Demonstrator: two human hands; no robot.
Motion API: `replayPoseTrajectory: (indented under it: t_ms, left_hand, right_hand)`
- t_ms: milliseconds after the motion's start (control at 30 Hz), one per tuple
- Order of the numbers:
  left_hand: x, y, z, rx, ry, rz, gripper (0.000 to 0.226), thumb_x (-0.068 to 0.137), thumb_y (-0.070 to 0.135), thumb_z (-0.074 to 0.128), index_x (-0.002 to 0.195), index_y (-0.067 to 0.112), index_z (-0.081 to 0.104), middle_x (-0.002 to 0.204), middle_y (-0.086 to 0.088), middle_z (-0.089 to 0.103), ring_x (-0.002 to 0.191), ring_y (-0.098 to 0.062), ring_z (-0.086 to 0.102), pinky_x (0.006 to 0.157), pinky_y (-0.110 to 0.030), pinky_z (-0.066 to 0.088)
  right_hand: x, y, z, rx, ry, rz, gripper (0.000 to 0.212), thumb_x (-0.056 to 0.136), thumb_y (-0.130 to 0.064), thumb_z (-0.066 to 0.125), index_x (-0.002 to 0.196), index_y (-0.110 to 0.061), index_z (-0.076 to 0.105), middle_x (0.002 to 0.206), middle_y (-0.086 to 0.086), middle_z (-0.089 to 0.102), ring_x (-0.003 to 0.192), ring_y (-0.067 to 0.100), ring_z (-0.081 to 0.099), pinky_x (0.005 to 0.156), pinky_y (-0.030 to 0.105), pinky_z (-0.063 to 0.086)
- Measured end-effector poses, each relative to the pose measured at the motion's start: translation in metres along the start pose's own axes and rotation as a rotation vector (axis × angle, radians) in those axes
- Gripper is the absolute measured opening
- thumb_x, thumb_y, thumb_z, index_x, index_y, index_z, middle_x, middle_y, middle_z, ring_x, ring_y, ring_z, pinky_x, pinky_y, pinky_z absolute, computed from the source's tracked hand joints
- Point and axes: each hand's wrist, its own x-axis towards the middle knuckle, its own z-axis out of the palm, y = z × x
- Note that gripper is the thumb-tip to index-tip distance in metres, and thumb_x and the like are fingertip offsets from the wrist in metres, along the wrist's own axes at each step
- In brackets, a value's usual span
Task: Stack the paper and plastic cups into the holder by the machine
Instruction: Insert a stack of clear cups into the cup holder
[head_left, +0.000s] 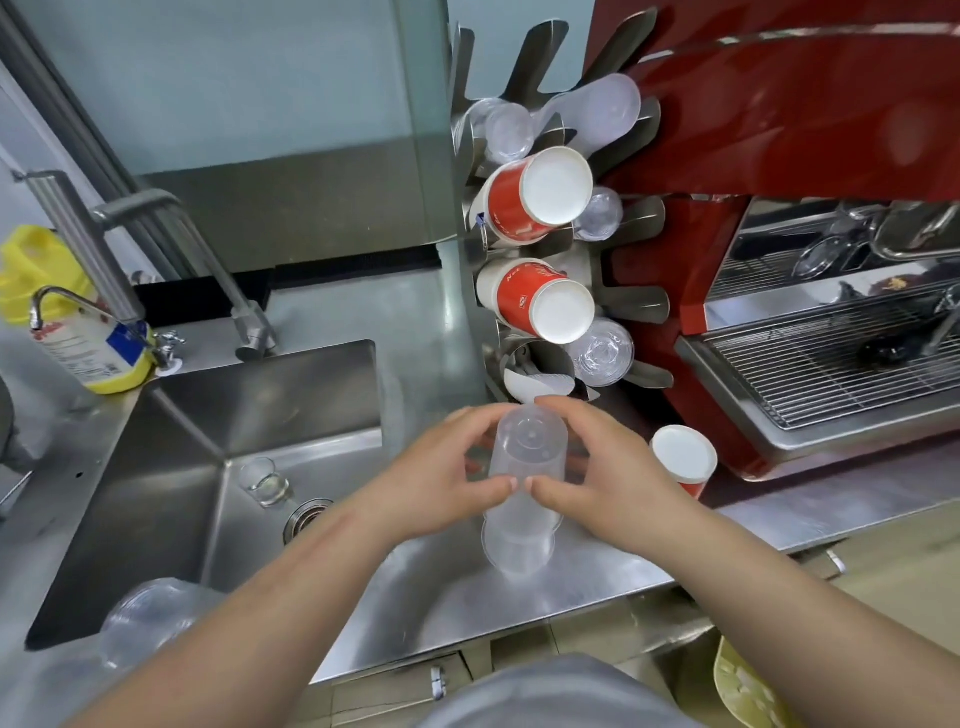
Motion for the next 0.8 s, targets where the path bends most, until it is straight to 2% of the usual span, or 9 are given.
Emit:
replayPoseTrajectory:
  t_ms: [100, 167, 267, 300, 367, 400, 467, 633, 800]
  left_hand:
    - [0.002, -0.013, 0.009, 0.0, -0.021, -0.039, 0.062, 0.084, 0.022, 0.072, 0.138, 0.04, 0.048, 0.13, 0.012, 0.054, 0.113, 0.011, 0.052, 0.085, -0.005, 0.043]
    - [0.003, -0.02, 0.015, 0.003, -0.037, -0.06, 0.061, 0.084, 0.023, 0.072, 0.137, 0.041, 0.048, 0.129, 0.011, 0.055, 0.113, 0.007, 0.053, 0.084, -0.005, 0.043]
    - [0.002, -0.03, 0.023, -0.013, -0.063, -0.081, 0.059, 0.083, 0.024, 0.071, 0.134, 0.044, 0.05, 0.128, 0.012, 0.056, 0.113, 0.003, 0.057, 0.083, -0.008, 0.046]
    - [0.002, -0.034, 0.025, -0.022, -0.072, -0.09, 0.058, 0.082, 0.024, 0.071, 0.133, 0.043, 0.05, 0.127, 0.011, 0.056, 0.113, 0.002, 0.057, 0.084, -0.013, 0.049]
    - [0.001, -0.039, 0.031, -0.034, -0.086, -0.107, 0.056, 0.081, 0.027, 0.069, 0.131, 0.044, 0.05, 0.127, 0.009, 0.056, 0.114, -0.001, 0.058, 0.087, -0.022, 0.053]
    - [0.0, -0.041, 0.034, -0.036, -0.092, -0.116, 0.056, 0.079, 0.03, 0.068, 0.131, 0.044, 0.05, 0.127, 0.009, 0.056, 0.114, -0.002, 0.058, 0.087, -0.024, 0.053]
    - [-0.002, -0.047, 0.04, -0.04, -0.094, -0.138, 0.058, 0.076, 0.034, 0.065, 0.131, 0.044, 0.05, 0.127, 0.009, 0.056, 0.115, -0.002, 0.058, 0.086, -0.022, 0.052]
    - [-0.003, -0.06, 0.051, -0.068, -0.076, -0.171, 0.06, 0.07, 0.042, 0.065, 0.128, 0.05, 0.049, 0.128, 0.011, 0.056, 0.115, -0.001, 0.057, 0.083, -0.018, 0.05]
    - [-0.003, -0.07, 0.061, -0.066, -0.072, -0.198, 0.065, 0.071, 0.04, 0.068, 0.132, 0.051, 0.047, 0.13, 0.009, 0.055, 0.115, -0.003, 0.059, 0.09, -0.034, 0.057]
  right_hand:
    - [-0.001, 0.012, 0.006, -0.021, -0.011, 0.017, 0.063, 0.066, -0.038, 0.072, 0.122, -0.05, 0.046, 0.117, -0.024, 0.054, 0.113, 0.004, 0.054, 0.092, 0.036, 0.05]
    - [-0.003, 0.02, 0.01, -0.048, -0.027, 0.039, 0.068, 0.067, -0.038, 0.072, 0.129, -0.042, 0.044, 0.12, -0.021, 0.052, 0.116, 0.004, 0.053, 0.095, 0.036, 0.049]
    - [-0.005, 0.028, 0.016, -0.065, -0.046, 0.045, 0.062, 0.067, -0.036, 0.071, 0.121, -0.051, 0.043, 0.111, -0.042, 0.048, 0.113, 0.0, 0.052, 0.095, 0.032, 0.048]
    - [-0.006, 0.031, 0.019, -0.079, -0.053, 0.054, 0.063, 0.067, -0.036, 0.071, 0.122, -0.05, 0.043, 0.111, -0.042, 0.047, 0.114, 0.0, 0.052, 0.096, 0.031, 0.047]
    - [-0.008, 0.04, 0.024, -0.116, -0.072, 0.073, 0.068, 0.069, -0.035, 0.071, 0.131, -0.039, 0.043, 0.12, -0.027, 0.049, 0.118, 0.003, 0.049, 0.099, 0.032, 0.045]
    - [-0.009, 0.044, 0.026, -0.14, -0.082, 0.083, 0.071, 0.07, -0.034, 0.071, 0.134, -0.033, 0.042, 0.125, -0.016, 0.051, 0.12, 0.005, 0.048, 0.1, 0.033, 0.044]
    - [-0.011, 0.05, 0.029, -0.167, -0.099, 0.095, 0.074, 0.071, -0.032, 0.072, 0.138, -0.027, 0.041, 0.133, -0.006, 0.05, 0.123, 0.008, 0.047, 0.102, 0.034, 0.042]
    - [-0.013, 0.056, 0.033, -0.155, -0.097, 0.103, 0.073, 0.072, -0.029, 0.072, 0.138, -0.026, 0.041, 0.134, -0.007, 0.05, 0.124, 0.009, 0.045, 0.102, 0.034, 0.041]
    - [-0.014, 0.054, 0.033, -0.132, -0.094, 0.101, 0.069, 0.071, -0.029, 0.071, 0.134, -0.031, 0.042, 0.125, -0.017, 0.048, 0.121, 0.006, 0.046, 0.101, 0.033, 0.043]
